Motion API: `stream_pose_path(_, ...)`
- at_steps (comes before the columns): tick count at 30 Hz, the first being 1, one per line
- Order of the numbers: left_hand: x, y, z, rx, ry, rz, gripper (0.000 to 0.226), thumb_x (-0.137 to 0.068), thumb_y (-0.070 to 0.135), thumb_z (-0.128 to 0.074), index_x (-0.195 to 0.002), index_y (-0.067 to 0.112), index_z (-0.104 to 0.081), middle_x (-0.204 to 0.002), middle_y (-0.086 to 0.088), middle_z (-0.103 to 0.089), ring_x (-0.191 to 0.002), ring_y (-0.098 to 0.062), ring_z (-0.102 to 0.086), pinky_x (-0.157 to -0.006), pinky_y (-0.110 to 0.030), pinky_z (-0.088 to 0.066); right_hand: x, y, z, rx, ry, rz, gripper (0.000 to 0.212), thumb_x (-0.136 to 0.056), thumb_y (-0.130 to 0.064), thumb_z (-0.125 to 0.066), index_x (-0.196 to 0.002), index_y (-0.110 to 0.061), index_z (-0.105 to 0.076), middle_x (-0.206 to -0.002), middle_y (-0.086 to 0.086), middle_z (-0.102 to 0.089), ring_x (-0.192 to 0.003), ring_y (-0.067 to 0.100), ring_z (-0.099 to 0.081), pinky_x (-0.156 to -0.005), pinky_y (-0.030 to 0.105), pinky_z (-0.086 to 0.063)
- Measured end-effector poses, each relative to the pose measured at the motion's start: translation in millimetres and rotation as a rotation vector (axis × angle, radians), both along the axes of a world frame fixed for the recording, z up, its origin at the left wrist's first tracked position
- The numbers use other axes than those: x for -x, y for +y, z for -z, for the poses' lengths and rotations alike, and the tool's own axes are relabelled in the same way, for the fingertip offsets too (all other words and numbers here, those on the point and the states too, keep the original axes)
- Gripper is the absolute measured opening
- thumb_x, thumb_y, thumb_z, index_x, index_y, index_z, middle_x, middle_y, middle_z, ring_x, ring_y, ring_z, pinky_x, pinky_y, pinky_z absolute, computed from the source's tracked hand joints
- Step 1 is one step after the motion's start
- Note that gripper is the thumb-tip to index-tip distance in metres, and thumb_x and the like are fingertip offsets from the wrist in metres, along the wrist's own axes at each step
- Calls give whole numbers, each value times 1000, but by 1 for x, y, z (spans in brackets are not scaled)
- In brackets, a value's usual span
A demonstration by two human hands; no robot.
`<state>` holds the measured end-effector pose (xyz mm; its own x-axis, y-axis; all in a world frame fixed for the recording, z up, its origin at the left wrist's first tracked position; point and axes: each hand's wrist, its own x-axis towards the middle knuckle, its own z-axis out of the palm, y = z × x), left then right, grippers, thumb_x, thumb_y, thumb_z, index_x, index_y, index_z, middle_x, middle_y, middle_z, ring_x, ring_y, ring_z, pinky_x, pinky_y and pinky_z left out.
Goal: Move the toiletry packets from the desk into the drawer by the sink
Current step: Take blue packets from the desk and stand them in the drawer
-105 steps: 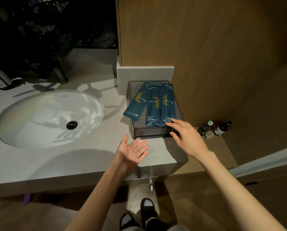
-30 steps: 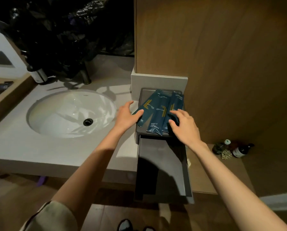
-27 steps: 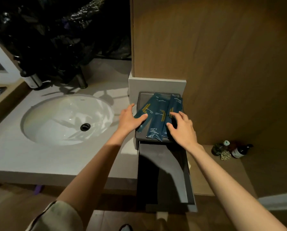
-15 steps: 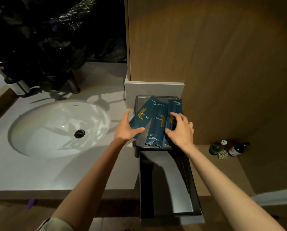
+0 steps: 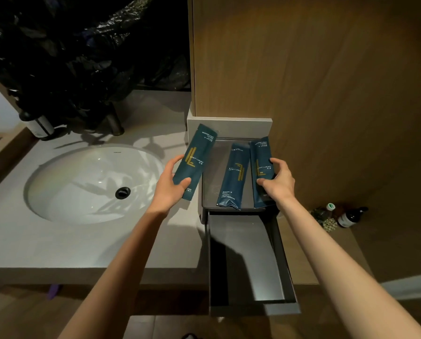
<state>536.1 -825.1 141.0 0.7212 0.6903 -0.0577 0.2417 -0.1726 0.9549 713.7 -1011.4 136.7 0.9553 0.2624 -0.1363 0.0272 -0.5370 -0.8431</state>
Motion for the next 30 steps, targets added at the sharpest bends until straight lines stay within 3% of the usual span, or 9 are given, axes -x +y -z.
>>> stream_pose_path(2,9,-8,-6,-2,-69,-3,46,-90,-2,-56,-127,26,-53,-127,-3,-57,-108,-19,-58,-79,-25,-54,1,-7,-3,-16,-4,6,64,-78,-8,-75,-132,-29,-48,-133,13,-53,-118,29,-54,-94,39,-50)
stream_pose_path(4,17,-18,-12,6,-120,-2,39,-90,-1,-55,-120,24,-60,-121,9,-60,-116,-18,-55,-94,-36,-51,4,-17,-9,-66,-16,-3,61,-78,-8,-75,-130,-30,-51,-128,12,-57,-114,25,-56,-86,33,-53)
stream_pose_path(7,32,-33,-18,21,-158,-1,34,-91,2,-56,-111,27,-66,-112,21,-61,-111,-11,-57,-100,-41,-48,17,-36,-21,-180,-24,-78,60,-77,-4,-76,-127,-28,-53,-117,5,-65,-104,14,-63,-86,31,-55)
stream_pose_path(11,50,-54,-17,42,-161,-30,32,-91,4,-58,-98,32,-72,-106,15,-69,-105,-8,-61,-98,-34,-47,45,-66,-37,-332,49,-220,59,-76,-2,-76,-124,-29,-55,-96,-15,-69,-83,-4,-69,-65,16,-56)
stream_pose_path(14,63,-74,-15,78,-148,-69,29,-91,7,-59,-97,32,-72,-102,15,-70,-101,-6,-62,-95,-30,-47,67,-85,-40,-428,145,-291,49,-77,-4,-76,-116,-30,-63,-92,-2,-76,-86,9,-73,-64,20,-56)
stream_pose_path(19,78,-113,-5,96,-111,-118,26,-92,9,-57,-106,26,-71,-109,9,-69,-109,-9,-61,-94,-25,-47,96,-107,-34,-463,259,-371,36,-83,-6,-70,-114,-25,-67,-95,0,-77,-86,16,-74,-64,24,-57)
stream_pose_path(23,86,-142,3,17,-51,-166,28,-95,7,-52,-113,21,-69,-114,5,-65,-100,7,-55,-77,3,-38,108,-122,-28,-438,276,-401,32,-83,-3,-70,-111,-19,-70,-90,-3,-77,-81,9,-73,-62,14,-53)
stream_pose_path(27,97,-164,9,-108,28,-241,31,-96,7,-49,-120,18,-65,-114,-3,-60,-99,-5,-53,-78,-3,-36,109,-139,-26,-357,357,-448,28,-83,-9,-71,-104,-26,-73,-96,-3,-76,-85,10,-73,-67,19,-56)
stream_pose_path(30,108,-179,15,-171,75,-320,32,-96,9,-50,-124,17,-62,-115,-10,-56,-100,-11,-50,-79,-4,-36,105,-151,-29,-323,446,-520,26,-83,-9,-70,-104,-24,-74,-91,-7,-77,-80,7,-73,-60,16,-53)
